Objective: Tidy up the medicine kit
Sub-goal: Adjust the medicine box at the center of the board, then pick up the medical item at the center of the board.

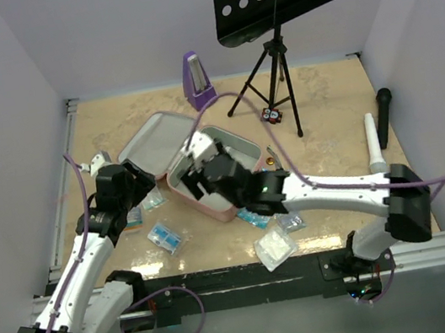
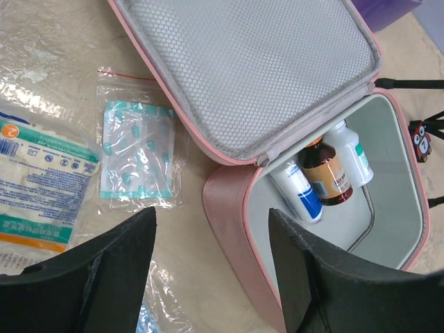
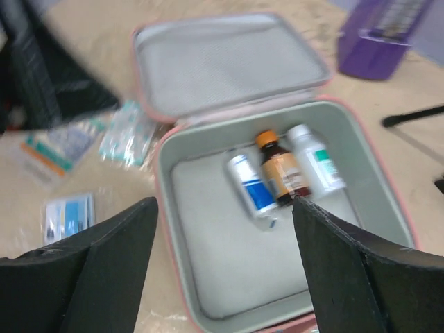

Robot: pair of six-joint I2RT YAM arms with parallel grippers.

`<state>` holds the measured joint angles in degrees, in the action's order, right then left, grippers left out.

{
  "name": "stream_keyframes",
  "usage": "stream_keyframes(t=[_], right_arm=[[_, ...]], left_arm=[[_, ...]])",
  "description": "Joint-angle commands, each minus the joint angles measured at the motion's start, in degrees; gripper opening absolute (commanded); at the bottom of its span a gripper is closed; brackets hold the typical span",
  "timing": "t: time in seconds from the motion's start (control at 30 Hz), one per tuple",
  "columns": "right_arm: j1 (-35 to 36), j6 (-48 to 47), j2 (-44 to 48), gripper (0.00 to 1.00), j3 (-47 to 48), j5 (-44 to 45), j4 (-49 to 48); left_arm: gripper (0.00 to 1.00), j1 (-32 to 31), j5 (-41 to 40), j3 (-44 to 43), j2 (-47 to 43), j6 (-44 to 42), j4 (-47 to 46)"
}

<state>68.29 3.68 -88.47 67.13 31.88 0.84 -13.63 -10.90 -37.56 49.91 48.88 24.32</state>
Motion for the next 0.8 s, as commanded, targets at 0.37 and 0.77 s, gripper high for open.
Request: stream_keyframes(t=[0.37, 0.77], right_arm=[[-24.7, 49.2, 19.7, 0.68, -25.6, -10.2, 0.0], [-31.8, 63.5, 28.3, 0.69, -39.9, -12.4, -0.2]], left_arm=[[0.68, 0.2, 5.1, 3.7, 0.9, 2.1, -8.4], [0.66, 0.2, 8.1, 6.0, 1.5, 2.2, -10.5]])
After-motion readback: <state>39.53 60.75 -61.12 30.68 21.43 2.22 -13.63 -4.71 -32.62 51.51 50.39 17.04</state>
